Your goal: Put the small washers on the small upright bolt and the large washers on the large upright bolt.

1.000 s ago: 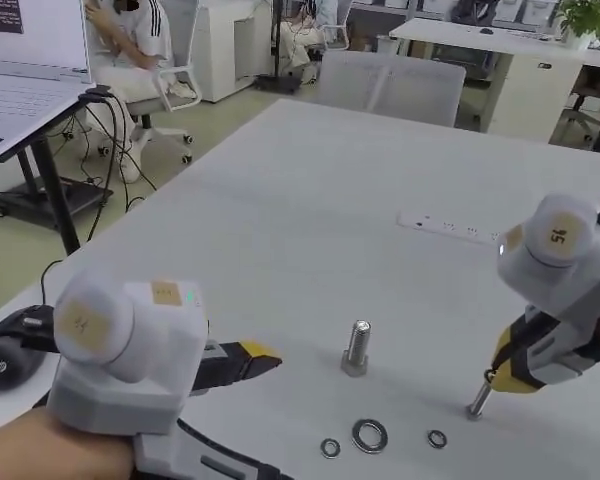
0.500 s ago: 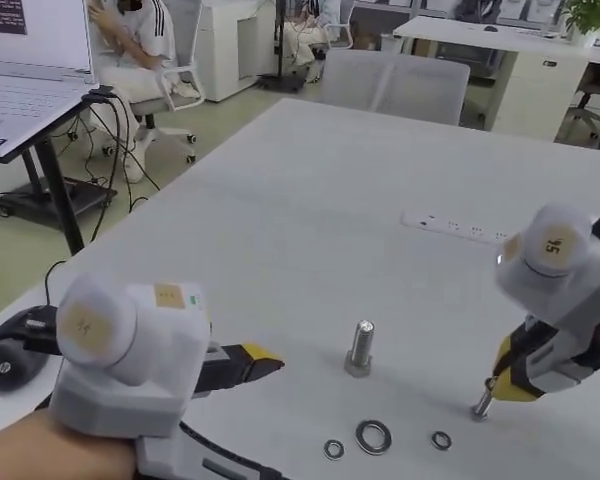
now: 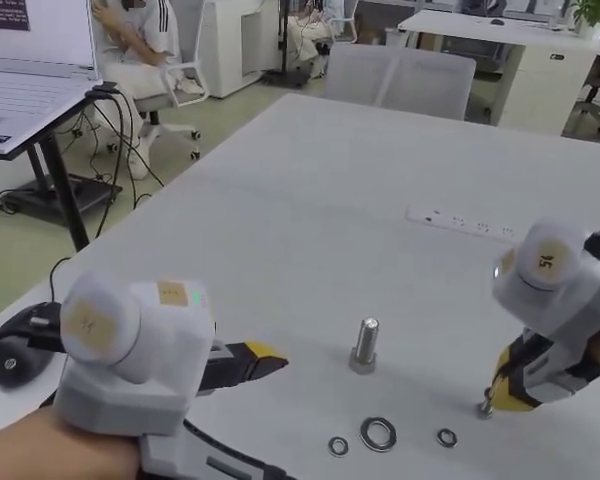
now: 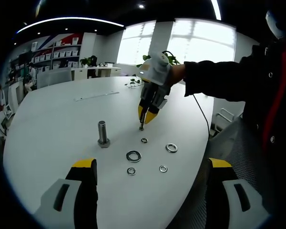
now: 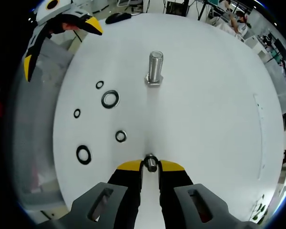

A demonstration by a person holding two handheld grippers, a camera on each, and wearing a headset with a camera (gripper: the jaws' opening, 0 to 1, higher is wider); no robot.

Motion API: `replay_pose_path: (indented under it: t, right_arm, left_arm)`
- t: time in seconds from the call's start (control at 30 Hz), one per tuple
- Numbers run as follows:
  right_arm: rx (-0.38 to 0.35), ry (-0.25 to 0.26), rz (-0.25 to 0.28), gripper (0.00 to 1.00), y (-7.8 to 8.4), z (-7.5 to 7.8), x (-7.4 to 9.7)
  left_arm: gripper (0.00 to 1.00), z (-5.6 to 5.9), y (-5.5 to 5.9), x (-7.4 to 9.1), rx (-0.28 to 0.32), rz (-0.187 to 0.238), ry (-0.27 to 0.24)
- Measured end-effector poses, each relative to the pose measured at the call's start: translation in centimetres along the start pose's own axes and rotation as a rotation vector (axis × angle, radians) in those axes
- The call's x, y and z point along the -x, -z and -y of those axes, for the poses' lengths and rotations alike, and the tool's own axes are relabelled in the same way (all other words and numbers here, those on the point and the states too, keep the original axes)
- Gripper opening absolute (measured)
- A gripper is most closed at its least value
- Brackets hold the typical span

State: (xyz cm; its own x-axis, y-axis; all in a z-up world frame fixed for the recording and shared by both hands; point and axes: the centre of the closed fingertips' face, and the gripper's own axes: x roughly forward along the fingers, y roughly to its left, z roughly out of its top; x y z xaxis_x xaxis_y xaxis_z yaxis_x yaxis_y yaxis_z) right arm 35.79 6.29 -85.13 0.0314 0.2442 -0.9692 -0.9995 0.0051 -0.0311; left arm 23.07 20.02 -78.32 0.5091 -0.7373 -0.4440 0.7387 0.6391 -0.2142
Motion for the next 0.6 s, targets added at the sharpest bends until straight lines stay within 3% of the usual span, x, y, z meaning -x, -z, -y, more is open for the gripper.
replay_pose_path:
  t: [0.6]
  right_arm:
    - [0.004,-0.008,-0.010,0.14,0.4,0.1,-1.6]
  left_arm:
    - [0.94,0.0,0.1,0.1,0.004,-0.004,-0.001]
